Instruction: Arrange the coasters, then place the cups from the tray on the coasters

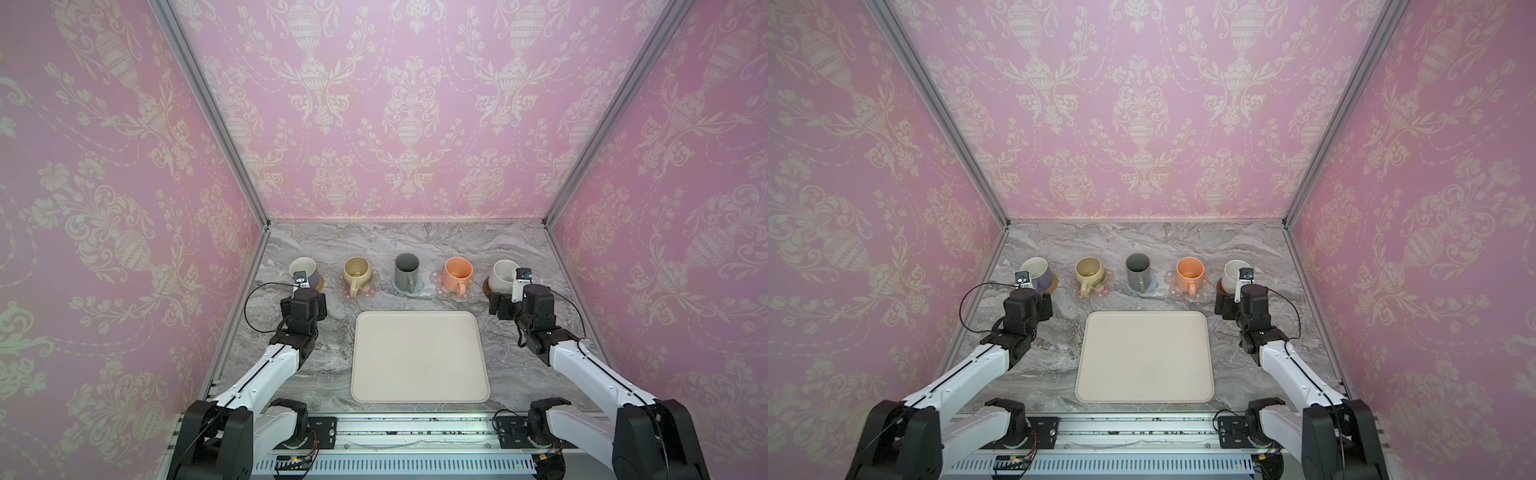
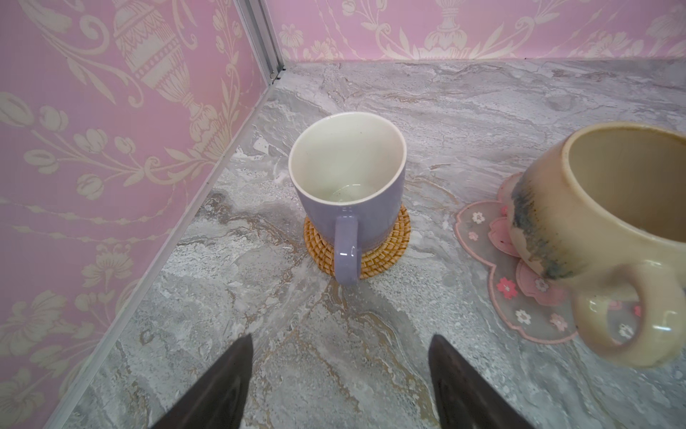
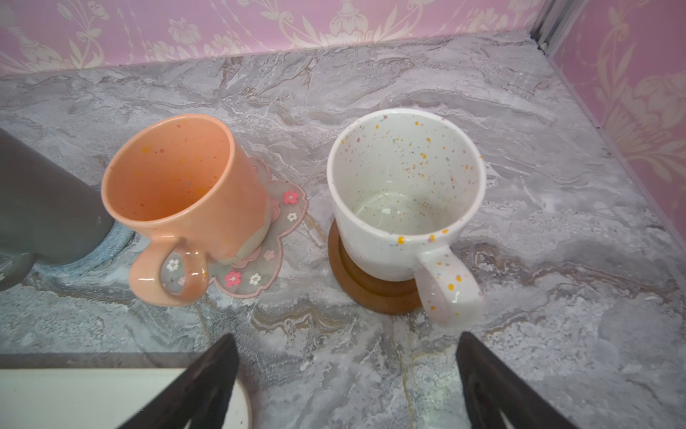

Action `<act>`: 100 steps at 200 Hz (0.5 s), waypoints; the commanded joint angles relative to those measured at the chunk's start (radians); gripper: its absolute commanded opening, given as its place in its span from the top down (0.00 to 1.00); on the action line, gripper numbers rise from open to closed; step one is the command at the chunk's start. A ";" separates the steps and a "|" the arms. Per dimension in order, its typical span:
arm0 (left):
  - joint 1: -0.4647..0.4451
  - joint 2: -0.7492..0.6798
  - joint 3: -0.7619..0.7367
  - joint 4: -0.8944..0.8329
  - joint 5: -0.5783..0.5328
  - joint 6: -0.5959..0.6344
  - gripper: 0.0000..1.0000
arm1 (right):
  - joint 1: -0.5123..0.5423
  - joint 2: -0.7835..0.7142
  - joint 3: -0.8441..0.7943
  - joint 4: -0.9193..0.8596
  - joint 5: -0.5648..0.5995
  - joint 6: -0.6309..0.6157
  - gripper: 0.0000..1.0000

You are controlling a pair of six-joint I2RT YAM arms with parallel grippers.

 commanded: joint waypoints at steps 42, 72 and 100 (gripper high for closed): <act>-0.002 0.078 -0.069 0.251 -0.045 0.110 0.12 | -0.016 -0.013 -0.091 0.226 0.075 -0.080 0.04; -0.002 0.108 -0.106 0.365 -0.056 0.138 0.01 | -0.026 0.013 -0.125 0.332 0.036 -0.087 0.04; -0.001 0.147 -0.137 0.475 -0.046 0.167 0.01 | -0.035 0.092 -0.137 0.439 0.007 -0.105 0.04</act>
